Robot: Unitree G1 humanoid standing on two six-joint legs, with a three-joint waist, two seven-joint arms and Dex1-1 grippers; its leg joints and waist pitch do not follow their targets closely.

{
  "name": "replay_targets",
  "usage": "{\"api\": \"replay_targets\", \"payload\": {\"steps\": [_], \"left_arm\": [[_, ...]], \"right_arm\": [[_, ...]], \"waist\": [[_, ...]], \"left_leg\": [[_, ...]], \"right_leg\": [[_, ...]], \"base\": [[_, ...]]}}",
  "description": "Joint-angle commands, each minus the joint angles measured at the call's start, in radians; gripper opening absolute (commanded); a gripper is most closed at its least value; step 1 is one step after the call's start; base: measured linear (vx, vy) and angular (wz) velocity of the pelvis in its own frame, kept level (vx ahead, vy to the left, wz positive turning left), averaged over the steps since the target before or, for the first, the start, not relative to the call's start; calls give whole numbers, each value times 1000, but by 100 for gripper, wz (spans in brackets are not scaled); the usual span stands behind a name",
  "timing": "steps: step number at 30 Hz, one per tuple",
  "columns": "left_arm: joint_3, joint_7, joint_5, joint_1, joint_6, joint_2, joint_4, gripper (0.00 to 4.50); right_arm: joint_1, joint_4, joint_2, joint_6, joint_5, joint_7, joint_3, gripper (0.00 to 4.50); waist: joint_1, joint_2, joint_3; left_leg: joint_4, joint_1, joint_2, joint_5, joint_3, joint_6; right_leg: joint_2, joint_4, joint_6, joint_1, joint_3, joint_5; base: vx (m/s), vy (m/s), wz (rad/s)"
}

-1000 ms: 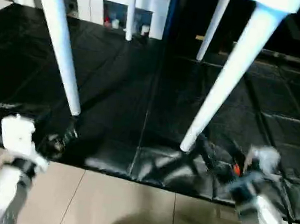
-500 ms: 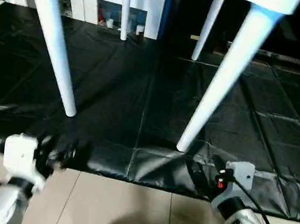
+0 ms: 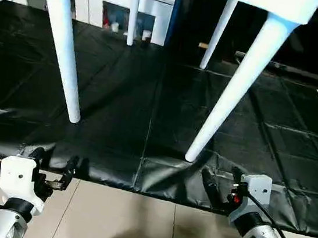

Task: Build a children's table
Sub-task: Flip table

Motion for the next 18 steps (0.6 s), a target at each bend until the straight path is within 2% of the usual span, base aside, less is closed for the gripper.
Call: {"api": "replay_targets", "payload": {"steps": [1, 11, 18], "left_arm": [[-8, 1, 7, -4, -2, -4, -22, 446], [-8, 1, 7, -4, -2, -4, -22, 446], [-8, 1, 7, -4, -2, -4, -22, 446]], "right_arm": [[0, -1, -6, 0, -5, -6, -9, 450], [0, -1, -6, 0, -5, -6, -9, 450], [0, -1, -6, 0, -5, -6, -9, 450]], "waist": [[-4, 18, -17], [-2, 17, -24], [-2, 17, -24]], "left_leg": [[-88, 24, 51, -502, -40, -74], [-86, 18, 50, -431, -35, -58], [-85, 19, 50, -427, -33, -55]], "right_leg": [[-65, -117, -30, -12, 60, -387], [-60, -102, -53, -2, 60, -249], [-59, -101, -60, -1, 60, -235]], "base": [[0, 0, 0], [0, 0, 0], [0, 0, 0]]}}
